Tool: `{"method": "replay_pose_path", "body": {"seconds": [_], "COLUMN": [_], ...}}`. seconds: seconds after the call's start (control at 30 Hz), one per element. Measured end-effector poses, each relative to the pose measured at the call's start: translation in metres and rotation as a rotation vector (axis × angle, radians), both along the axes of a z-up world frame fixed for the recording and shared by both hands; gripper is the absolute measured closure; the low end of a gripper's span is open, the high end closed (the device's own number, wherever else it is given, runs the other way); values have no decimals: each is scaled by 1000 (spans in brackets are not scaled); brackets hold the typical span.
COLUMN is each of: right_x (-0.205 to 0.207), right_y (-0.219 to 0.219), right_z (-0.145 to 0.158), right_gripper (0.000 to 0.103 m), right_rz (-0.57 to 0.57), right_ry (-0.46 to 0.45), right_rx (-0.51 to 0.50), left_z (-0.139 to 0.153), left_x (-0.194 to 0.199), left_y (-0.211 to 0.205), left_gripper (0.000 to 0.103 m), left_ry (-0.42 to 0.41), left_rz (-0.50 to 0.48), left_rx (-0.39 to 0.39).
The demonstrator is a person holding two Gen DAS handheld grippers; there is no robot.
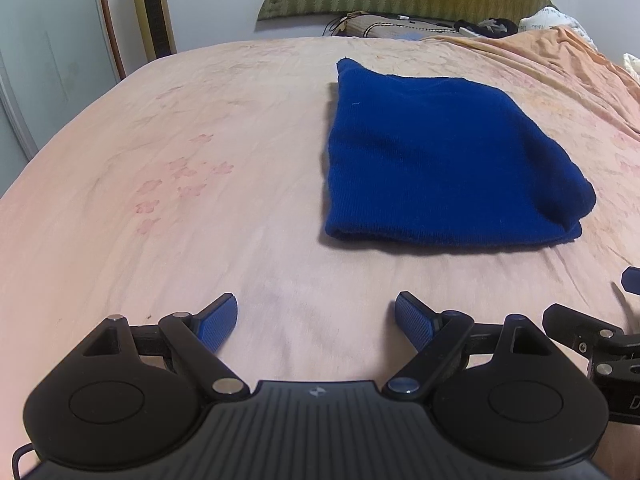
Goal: Fold small clothes
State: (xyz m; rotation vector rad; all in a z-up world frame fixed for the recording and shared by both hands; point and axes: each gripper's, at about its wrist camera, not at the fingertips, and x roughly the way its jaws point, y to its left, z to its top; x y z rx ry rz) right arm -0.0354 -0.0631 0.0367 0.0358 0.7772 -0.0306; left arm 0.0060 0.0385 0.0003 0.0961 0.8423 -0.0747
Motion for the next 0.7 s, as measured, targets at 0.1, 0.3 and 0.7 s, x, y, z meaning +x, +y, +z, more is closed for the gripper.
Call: {"method": "replay_pose_path", "body": {"seconds": [0.1, 0.3, 0.7], "right_x": [-1, -2, -3], "right_y": [0, 0, 1], "right_z": [0, 1, 1], "right_gripper": [2, 1, 1], "right_rz": [-5, -5, -3], "right_ry": [1, 0, -3], "right_rx": [-1, -7, -17], "left_z": [0, 0, 0], "left_x": [-1, -3, -5], "left_y": [0, -1, -3], "left_gripper": [16, 16, 15], "left_ry": [0, -4, -13], "left_rz": [-1, -7, -17], "left_rx": [6, 23, 50]}}
